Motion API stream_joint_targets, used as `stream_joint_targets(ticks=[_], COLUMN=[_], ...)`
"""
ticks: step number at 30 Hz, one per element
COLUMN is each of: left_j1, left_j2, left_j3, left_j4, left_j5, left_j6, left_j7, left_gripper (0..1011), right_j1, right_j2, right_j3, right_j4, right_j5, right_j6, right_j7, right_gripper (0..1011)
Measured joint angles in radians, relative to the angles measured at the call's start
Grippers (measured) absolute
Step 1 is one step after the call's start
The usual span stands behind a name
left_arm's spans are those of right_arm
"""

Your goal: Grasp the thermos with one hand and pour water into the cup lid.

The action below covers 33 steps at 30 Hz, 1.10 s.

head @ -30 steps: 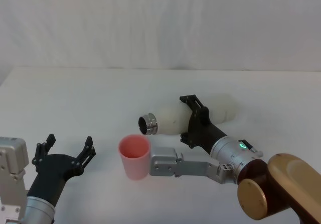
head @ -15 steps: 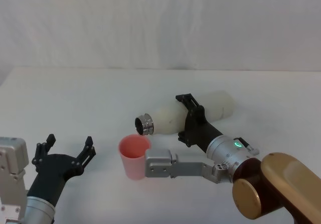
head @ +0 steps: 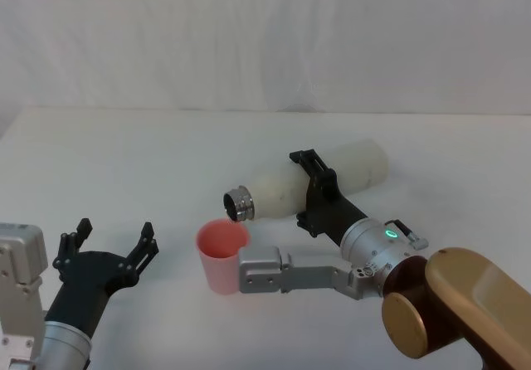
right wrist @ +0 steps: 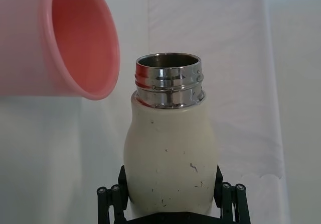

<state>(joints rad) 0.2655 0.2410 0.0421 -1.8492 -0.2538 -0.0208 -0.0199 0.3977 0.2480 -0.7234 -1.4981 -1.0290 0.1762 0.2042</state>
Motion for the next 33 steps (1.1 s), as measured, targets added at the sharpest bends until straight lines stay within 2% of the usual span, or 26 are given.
stream_joint_targets(ticks=[33], left_j1=[0.000], left_j2=[0.000], left_j3=[0.000], left_j4=[0.000], left_j5=[0.000], left_j6=[0.000], left_j7=[0.000], left_gripper=[1001], right_j1=[0.010], right_j2=[-0.001], right_j3=[0.000], right_j4=[0.010], right_j5=[-0.013], right_j6=[0.004], right_j7=[0.006], right_gripper=[957])
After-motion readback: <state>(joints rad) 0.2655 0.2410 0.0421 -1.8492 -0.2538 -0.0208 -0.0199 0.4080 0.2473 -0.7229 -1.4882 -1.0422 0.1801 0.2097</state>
